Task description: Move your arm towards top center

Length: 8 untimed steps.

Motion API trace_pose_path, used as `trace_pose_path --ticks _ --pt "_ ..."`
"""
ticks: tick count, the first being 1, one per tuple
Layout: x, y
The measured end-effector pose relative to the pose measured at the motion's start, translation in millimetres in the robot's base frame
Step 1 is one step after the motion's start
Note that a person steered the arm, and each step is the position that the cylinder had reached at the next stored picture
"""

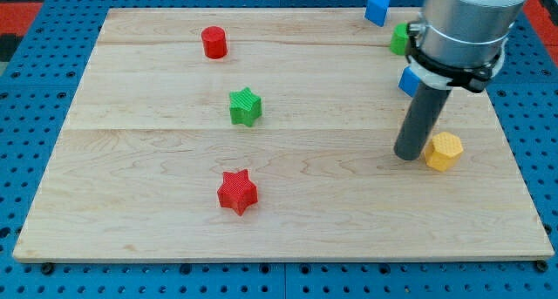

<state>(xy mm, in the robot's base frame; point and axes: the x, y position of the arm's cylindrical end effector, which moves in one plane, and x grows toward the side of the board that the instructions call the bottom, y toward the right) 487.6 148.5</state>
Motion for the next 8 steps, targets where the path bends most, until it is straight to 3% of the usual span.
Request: trace_pose_path --ticks 1,3,4,8 --pt "0.1 -7.0" --pt "-22.0 -97.9" --pt "-31.9 -114.2" --pt "-28.9 -95.8"
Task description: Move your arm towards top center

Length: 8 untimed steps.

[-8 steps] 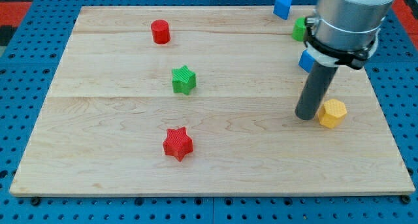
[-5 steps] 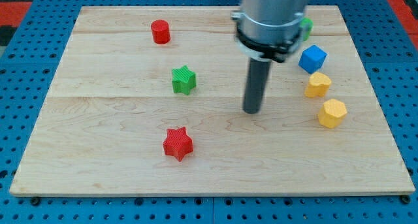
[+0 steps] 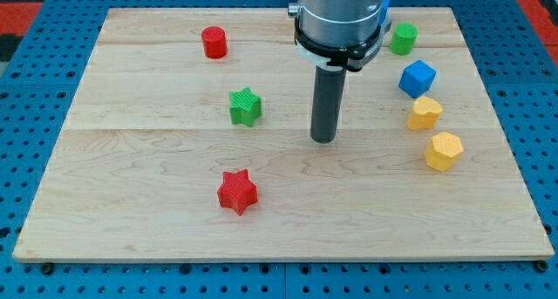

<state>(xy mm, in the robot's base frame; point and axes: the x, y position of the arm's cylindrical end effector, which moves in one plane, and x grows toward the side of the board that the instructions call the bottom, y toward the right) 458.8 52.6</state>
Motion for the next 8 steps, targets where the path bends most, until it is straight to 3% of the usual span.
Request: trace_pose_path --ticks 8 --pt "-250.0 0.4"
